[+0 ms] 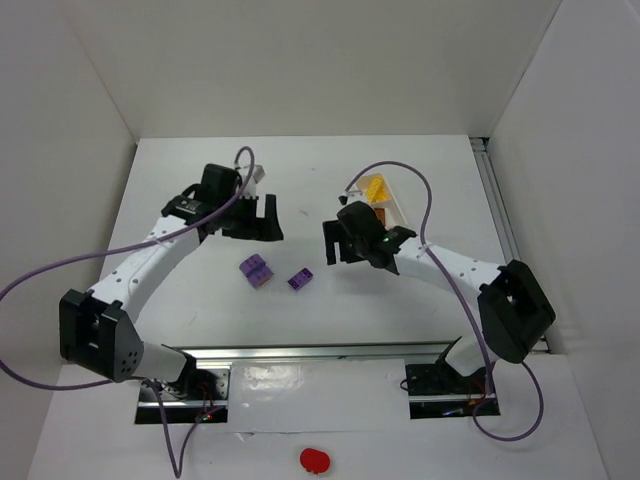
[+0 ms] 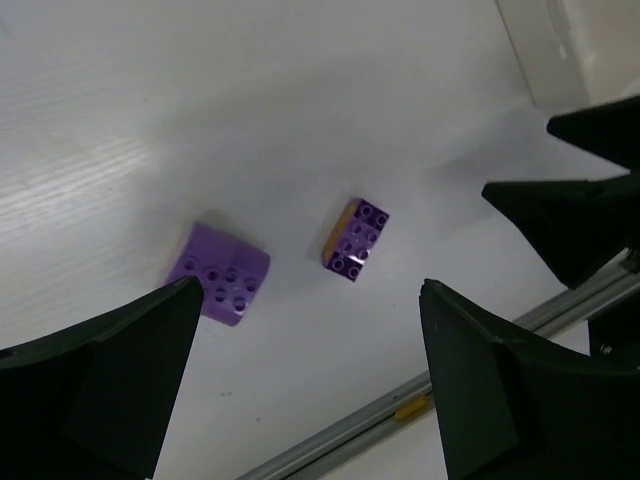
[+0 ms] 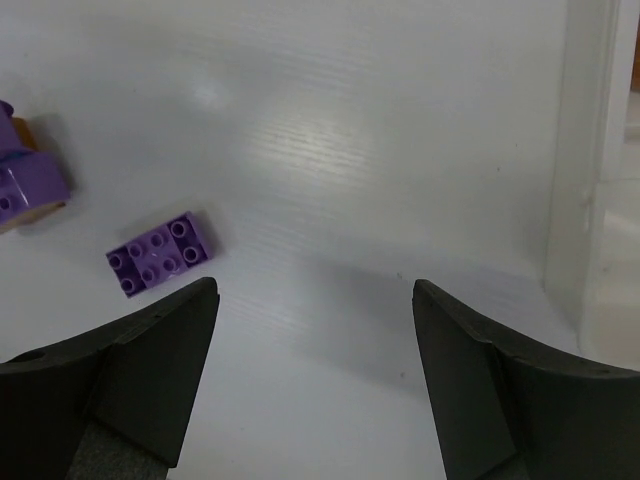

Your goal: Sort the legos into containers by color

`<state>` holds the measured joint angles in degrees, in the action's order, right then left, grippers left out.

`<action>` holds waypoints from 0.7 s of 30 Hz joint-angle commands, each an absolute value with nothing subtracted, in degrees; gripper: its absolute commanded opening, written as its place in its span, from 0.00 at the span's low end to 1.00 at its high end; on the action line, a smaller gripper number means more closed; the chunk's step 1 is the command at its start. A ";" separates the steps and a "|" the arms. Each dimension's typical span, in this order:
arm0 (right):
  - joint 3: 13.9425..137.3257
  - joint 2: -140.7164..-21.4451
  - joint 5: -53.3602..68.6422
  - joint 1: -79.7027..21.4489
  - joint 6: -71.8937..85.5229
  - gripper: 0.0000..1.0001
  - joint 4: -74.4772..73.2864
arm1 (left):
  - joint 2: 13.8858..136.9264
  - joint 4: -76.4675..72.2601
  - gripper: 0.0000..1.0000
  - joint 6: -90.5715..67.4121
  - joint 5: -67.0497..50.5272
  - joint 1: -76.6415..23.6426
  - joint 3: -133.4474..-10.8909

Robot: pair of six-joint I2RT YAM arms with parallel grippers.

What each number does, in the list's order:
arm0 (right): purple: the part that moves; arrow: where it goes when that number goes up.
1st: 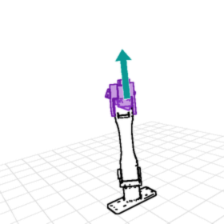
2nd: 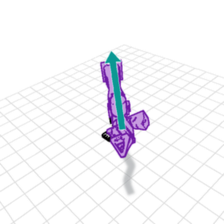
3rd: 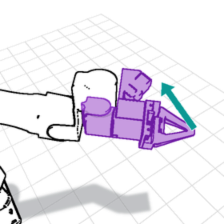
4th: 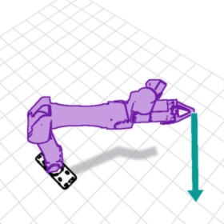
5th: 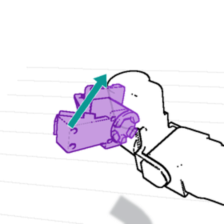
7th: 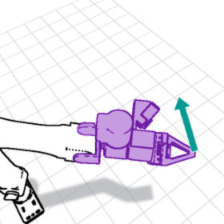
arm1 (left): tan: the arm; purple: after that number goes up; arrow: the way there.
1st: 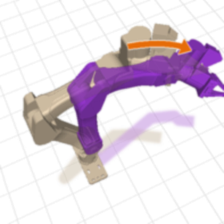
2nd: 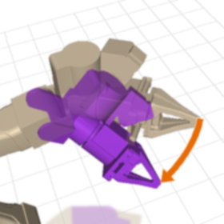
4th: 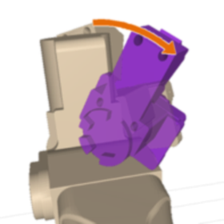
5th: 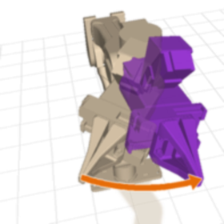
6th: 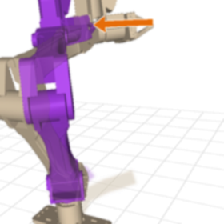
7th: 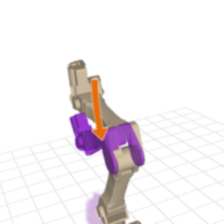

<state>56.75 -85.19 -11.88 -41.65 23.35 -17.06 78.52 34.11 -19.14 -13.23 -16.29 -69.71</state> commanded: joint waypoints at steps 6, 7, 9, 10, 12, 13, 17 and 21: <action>58.35 -88.05 -6.59 -49.38 19.88 0.96 -17.31 | 77.35 33.22 1.00 -19.42 -10.37 -14.69 -68.55; 58.36 -90.07 -6.59 -49.92 18.91 0.99 -16.53 | 77.34 33.22 1.00 -20.03 -9.68 -14.16 -69.16; 59.93 -92.01 -6.59 -51.32 15.41 0.99 -15.82 | 76.82 33.83 1.00 -20.56 -8.09 -13.10 -69.17; 59.94 -93.94 -6.59 -51.94 14.16 0.99 -15.21 | 76.82 33.84 1.00 -20.57 -7.30 -12.40 -69.87; 62.40 -96.05 -8.96 -53.26 12.05 0.99 -15.21 | 76.29 34.37 1.00 -20.57 -6.42 -11.52 -69.87; 63.10 -98.07 -9.66 -54.13 10.91 0.99 -15.21 | 76.29 34.89 1.00 -20.57 -6.42 -10.73 -69.87; 65.04 -101.59 -11.69 -55.20 9.84 0.99 -13.81 | 74.97 34.89 1.00 -21.09 -6.42 -8.88 -69.87; 66.18 -104.50 -11.69 -55.20 9.23 0.99 -11.70 | 74.45 34.89 1.00 -21.09 -7.64 -7.73 -69.87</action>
<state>63.16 -102.85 -10.02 -54.70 10.98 -16.03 76.55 34.81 -19.92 -7.27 -8.38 -67.88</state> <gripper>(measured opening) 0.991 0.995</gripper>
